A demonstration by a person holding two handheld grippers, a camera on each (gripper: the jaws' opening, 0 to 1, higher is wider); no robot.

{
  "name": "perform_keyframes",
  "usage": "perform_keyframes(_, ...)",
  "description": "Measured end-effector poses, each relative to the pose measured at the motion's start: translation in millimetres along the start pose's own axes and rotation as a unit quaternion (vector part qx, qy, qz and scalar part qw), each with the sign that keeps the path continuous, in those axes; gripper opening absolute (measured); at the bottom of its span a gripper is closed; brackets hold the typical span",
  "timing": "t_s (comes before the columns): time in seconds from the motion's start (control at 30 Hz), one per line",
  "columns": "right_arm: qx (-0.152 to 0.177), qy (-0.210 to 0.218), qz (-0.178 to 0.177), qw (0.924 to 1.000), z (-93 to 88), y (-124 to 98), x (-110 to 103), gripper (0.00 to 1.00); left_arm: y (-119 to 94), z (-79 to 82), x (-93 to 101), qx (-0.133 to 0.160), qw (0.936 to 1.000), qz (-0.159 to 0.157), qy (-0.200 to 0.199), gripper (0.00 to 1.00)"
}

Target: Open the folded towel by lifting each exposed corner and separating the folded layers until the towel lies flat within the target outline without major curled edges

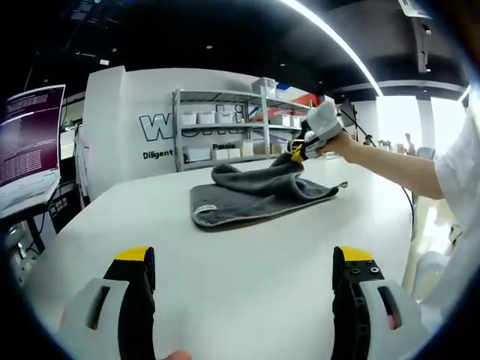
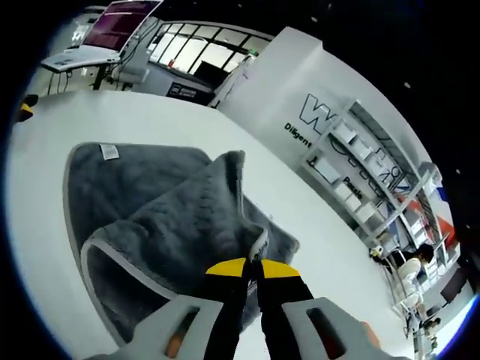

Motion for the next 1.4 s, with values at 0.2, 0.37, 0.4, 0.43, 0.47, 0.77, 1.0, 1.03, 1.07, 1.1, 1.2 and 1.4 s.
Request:
perform_keyframes(0.2, -0.012, 0.004, -0.012, 0.9998, -13.0, -4, 10, 0.01, 0, 0.5, 0.8, 0.000, 1.0000, 0.000, 0.001, 0.97)
perform_keyframes(0.37, -0.018, 0.008, -0.020, 0.9996, -21.5, -6, 16, 0.01, 1, 0.2, 1.3, -0.003, 1.0000, 0.000, 0.002, 0.97)
perform_keyframes(0.4, -0.019, 0.009, -0.021, 0.9996, -23.4, -7, 17, 0.01, 1, 0.2, 1.3, -0.004, 1.0000, 0.000, 0.003, 0.97)
perform_keyframes(0.43, -0.019, 0.011, -0.023, 0.9995, -25.0, -8, 19, 0.01, 1, 0.2, 1.3, -0.004, 1.0000, 0.000, 0.003, 0.97)
perform_keyframes(0.47, -0.020, 0.012, -0.025, 0.9994, -26.7, -8, 20, 0.01, 1, 0.2, 1.3, -0.005, 1.0000, 0.000, 0.003, 0.97)
perform_keyframes(0.77, -0.021, 0.021, -0.042, 0.9986, -39.5, -16, 32, 0.01, 1, 0.5, 1.2, -0.008, 0.9999, 0.005, 0.006, 0.97)
perform_keyframes(1.0, -0.022, 0.032, -0.063, 0.9972, -51.4, -26, 47, 0.01, 1, 1.6, 3.5, -0.010, 0.9999, 0.006, 0.010, 0.97)
perform_keyframes(1.03, -0.022, 0.034, -0.065, 0.9971, -52.7, -27, 49, 0.01, 1, 1.8, 3.9, -0.010, 0.9999, 0.006, 0.010, 0.97)
perform_keyframes(1.07, -0.023, 0.035, -0.067, 0.9969, -54.8, -29, 51, 0.01, 1, 1.8, 4.1, -0.010, 0.9999, 0.006, 0.010, 0.97)
perform_keyframes(1.1, -0.023, 0.037, -0.071, 0.9965, -57.6, -31, 53, 0.01, 1, 1.8, 4.4, -0.010, 0.9999, 0.006, 0.011, 0.97)
perform_keyframes(1.2, -0.026, 0.042, -0.079, 0.9957, -64.4, -37, 59, 0.01, 2, 1.7, 5.5, -0.012, 0.9998, 0.007, 0.012, 0.97)
perform_keyframes(1.4, -0.032, 0.049, -0.094, 0.9939, -78.3, -48, 69, 0.01, 3, 1.5, 7.9, -0.014, 0.9998, 0.004, 0.015, 0.97)
Point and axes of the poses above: the point that each gripper's makers call its tool centre point, and the gripper's own axes: y roughly forward along the fingers, x roughly to its right, z roughly out of its top, the point moved 6 cm from there along -y, roughly backward along the fingers, and after that the axes turned 1 degree about x, right-handed, at the moved point
